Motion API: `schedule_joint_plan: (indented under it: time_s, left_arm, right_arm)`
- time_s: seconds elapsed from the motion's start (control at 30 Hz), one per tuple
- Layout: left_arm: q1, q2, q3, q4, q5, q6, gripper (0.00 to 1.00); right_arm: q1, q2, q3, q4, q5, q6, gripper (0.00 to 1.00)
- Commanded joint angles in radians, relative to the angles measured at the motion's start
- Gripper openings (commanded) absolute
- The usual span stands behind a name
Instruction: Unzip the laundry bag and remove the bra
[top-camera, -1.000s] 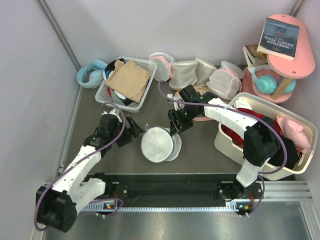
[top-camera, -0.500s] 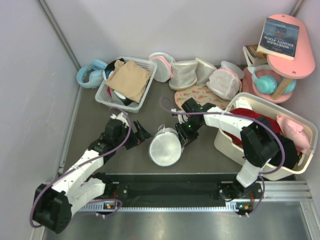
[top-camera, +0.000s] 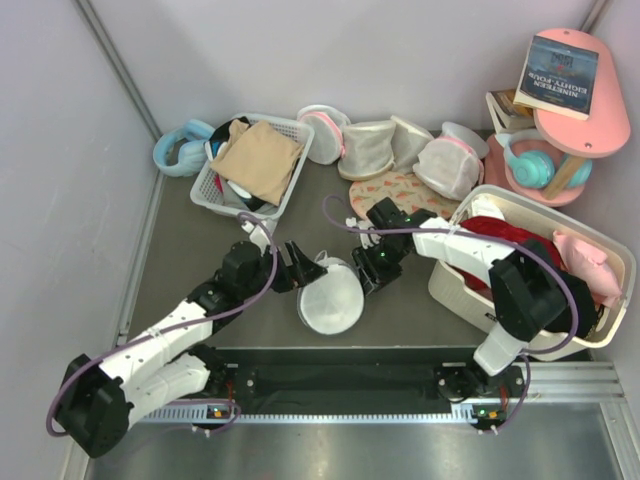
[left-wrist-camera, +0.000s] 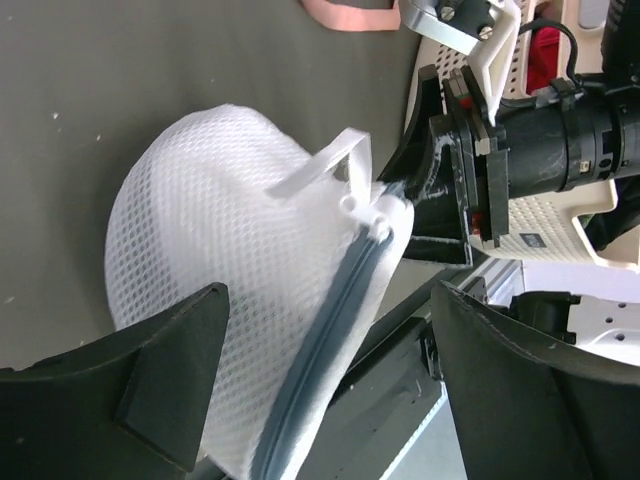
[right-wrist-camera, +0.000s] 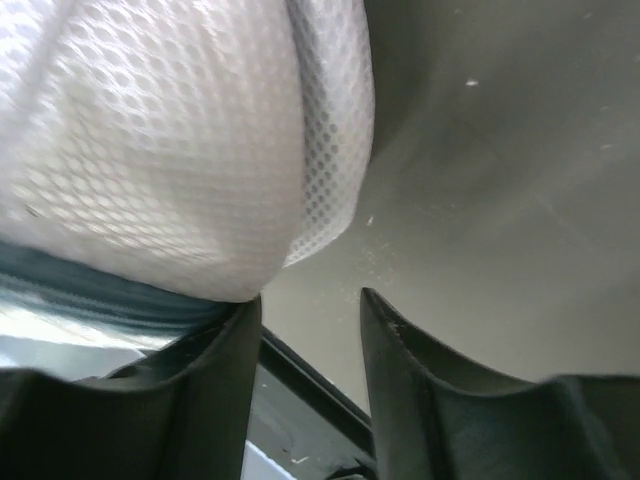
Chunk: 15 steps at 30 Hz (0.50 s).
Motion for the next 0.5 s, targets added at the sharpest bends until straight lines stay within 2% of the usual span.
schedule_joint_plan:
  time_s: [0.0, 0.07, 0.2, 0.23, 0.27, 0.3, 0.43, 0.47]
  left_arm:
    - [-0.027, 0.034, 0.002, 0.106, 0.004, 0.007, 0.81]
    - [-0.032, 0.041, 0.007, 0.106, 0.002, 0.014, 0.79]
    - [-0.034, 0.04, 0.011, 0.1, 0.002, 0.03, 0.62]
    - [-0.035, 0.041, 0.011, 0.098, 0.005, 0.035, 0.53]
    - [-0.035, 0.041, 0.011, 0.098, 0.013, 0.046, 0.5]
    - [-0.037, 0.043, 0.013, 0.095, 0.017, 0.052, 0.34]
    - [-0.058, 0.048, 0.048, 0.059, 0.022, 0.122, 0.09]
    - [-0.064, 0.051, 0.056, 0.049, 0.027, 0.157, 0.05]
  right_arm:
    - [0.006, -0.072, 0.023, -0.012, 0.052, 0.001, 0.53]
    - [0.006, -0.106, 0.063, -0.035, 0.092, -0.002, 0.63]
    - [0.003, -0.167, 0.146, -0.098, 0.125, -0.033, 0.77]
    - [0.003, -0.187, 0.164, -0.101, 0.109, -0.042, 0.78]
    - [0.003, -0.199, 0.19, -0.101, 0.098, -0.051, 0.8]
    - [0.003, -0.207, 0.202, -0.096, 0.092, -0.062, 0.81]
    - [0.003, -0.234, 0.239, -0.05, -0.024, -0.096, 0.82]
    - [0.003, -0.235, 0.232, -0.03, -0.055, -0.102, 0.82]
